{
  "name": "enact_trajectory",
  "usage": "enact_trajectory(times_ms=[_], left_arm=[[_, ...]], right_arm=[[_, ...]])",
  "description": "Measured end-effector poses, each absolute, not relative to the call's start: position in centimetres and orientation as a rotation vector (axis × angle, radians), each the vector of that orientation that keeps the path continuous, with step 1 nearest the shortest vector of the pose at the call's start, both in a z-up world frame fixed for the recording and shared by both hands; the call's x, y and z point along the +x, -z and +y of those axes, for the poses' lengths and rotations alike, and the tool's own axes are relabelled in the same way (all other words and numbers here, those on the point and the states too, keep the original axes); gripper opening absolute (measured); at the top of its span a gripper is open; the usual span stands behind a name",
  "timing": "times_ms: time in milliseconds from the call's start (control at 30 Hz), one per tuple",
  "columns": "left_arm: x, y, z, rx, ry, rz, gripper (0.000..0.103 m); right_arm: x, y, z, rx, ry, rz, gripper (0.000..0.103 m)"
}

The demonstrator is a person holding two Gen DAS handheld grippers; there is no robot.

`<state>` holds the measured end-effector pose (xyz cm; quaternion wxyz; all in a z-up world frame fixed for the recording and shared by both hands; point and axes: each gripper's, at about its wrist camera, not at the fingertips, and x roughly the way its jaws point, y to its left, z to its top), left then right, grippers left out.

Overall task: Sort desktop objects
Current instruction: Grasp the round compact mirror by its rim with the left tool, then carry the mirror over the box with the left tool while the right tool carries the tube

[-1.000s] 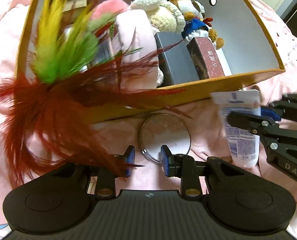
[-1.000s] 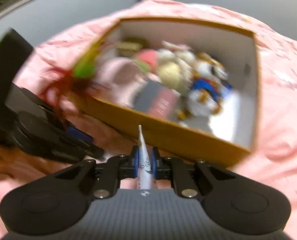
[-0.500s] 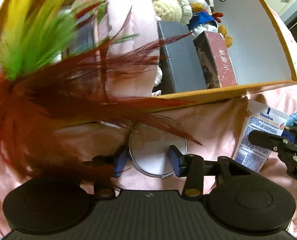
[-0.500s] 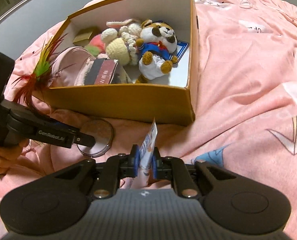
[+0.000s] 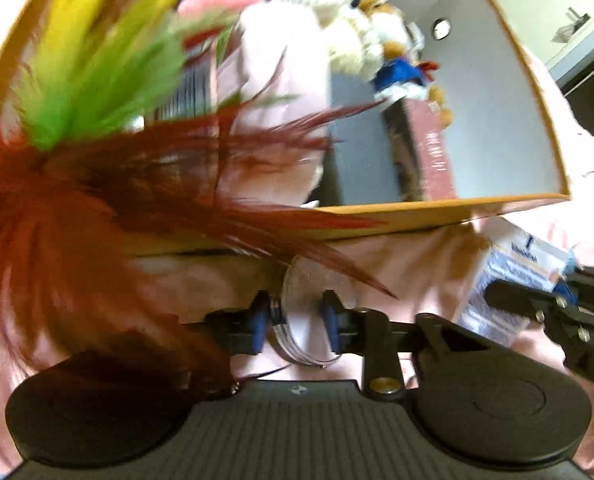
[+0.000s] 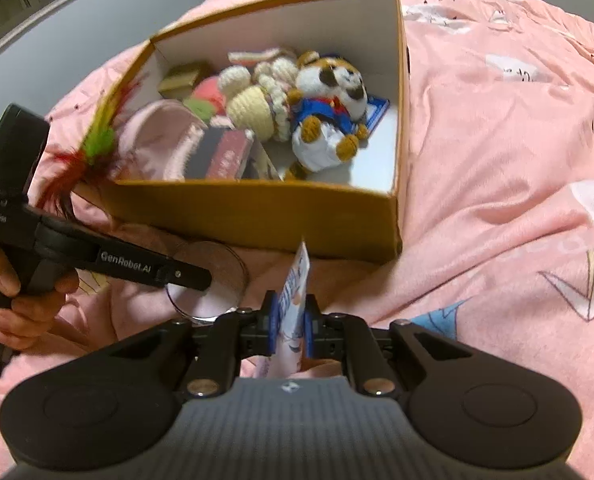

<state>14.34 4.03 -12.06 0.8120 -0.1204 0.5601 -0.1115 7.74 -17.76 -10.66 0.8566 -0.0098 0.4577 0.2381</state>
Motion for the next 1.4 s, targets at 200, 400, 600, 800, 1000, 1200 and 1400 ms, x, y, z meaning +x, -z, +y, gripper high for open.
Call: enact_trajectory(times_ms=[200,400,600,800,1000,1200,1400], left_arm=[[12.9,10.4,2.2,-0.175,0.329,1.106,0.024],[11.8,11.0,0.0,-0.146,0.351,1.126,0.017],[10.5,10.6,1.2,-0.142,0.339,1.104,0.015],[11.4,8.1,-0.3,-0.134,0.382,1.062,0.015],[11.0,4.9,-0.9,-0.14,0.408,0.995,0.015],[10.5,1.9,-0.9,-0.168,0.428,0.926,0.015],[11.2,-0.5,-0.9,-0.201,0.435,0.865,0.015]], right_arm=[[7.0,9.8,-17.3,-0.017,-0.501,0.917,0.012],[6.7,10.2,-16.7,-0.103,-0.507,0.967,0.012],[6.2,10.2,-16.7,-0.125,-0.506,0.973,0.012],[5.3,8.4,-16.5,-0.137,-0.522,0.921,0.01],[4.5,5.6,-16.5,-0.155,-0.509,0.834,0.009],[4.0,2.4,-17.1,-0.115,-0.5,0.742,0.009],[4.1,-0.3,-17.4,-0.092,-0.493,0.637,0.009]])
